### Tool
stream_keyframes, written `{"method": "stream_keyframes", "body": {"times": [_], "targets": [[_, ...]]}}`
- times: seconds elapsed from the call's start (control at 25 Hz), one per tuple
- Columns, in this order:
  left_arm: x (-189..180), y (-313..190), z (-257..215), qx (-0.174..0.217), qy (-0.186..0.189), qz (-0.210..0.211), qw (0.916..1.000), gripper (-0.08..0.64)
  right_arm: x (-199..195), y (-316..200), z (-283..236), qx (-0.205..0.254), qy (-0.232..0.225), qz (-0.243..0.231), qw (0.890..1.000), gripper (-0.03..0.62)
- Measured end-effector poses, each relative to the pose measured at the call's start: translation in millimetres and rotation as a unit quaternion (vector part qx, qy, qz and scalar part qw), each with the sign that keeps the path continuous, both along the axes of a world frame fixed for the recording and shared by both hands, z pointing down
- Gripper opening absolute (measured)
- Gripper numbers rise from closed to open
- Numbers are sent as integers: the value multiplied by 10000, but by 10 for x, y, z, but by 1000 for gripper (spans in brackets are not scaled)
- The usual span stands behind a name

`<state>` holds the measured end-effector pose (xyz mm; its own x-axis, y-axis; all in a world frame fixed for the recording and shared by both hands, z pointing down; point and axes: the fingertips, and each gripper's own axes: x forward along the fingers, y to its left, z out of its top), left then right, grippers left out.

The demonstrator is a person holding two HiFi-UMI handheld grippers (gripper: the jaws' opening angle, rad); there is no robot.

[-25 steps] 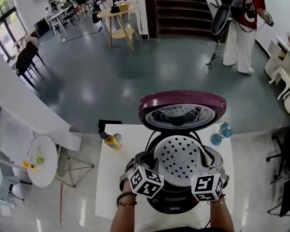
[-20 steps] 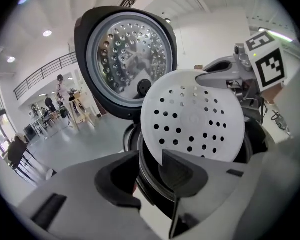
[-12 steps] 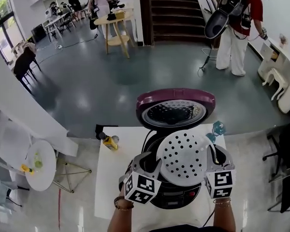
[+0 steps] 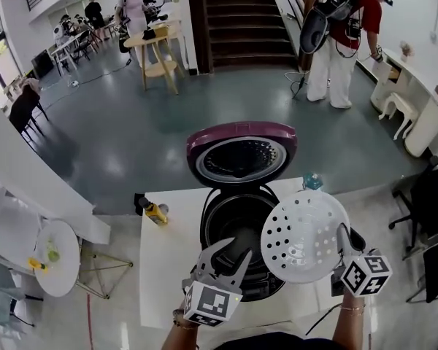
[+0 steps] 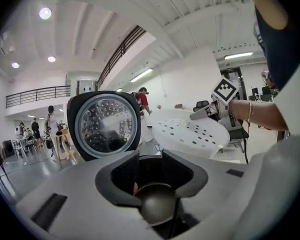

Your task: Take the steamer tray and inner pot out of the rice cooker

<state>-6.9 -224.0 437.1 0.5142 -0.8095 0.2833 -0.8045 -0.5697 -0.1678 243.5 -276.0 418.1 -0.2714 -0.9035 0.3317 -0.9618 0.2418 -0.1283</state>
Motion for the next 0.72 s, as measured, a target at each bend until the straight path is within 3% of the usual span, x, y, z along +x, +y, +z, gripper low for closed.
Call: {"method": "stream_keyframes", "body": {"times": [0.12,0.36,0.52,0.72], "targets": [[14,135,90,-92,-94,49,9999,144,402,259,119,-191,-362,471,9981,14],[4,345,96,-252,289,93,9992,132,1071,822,739,-850,-705,1416,9837,14],[-16,407,86,-270,380,-24,9989,118,1363,1174,1306,-1397,-506,1896,9705,14],[-31,450,32,-266,602,-174,9977,83,1463,1408,1906,-1882,-163,2079,9597,14]]}}
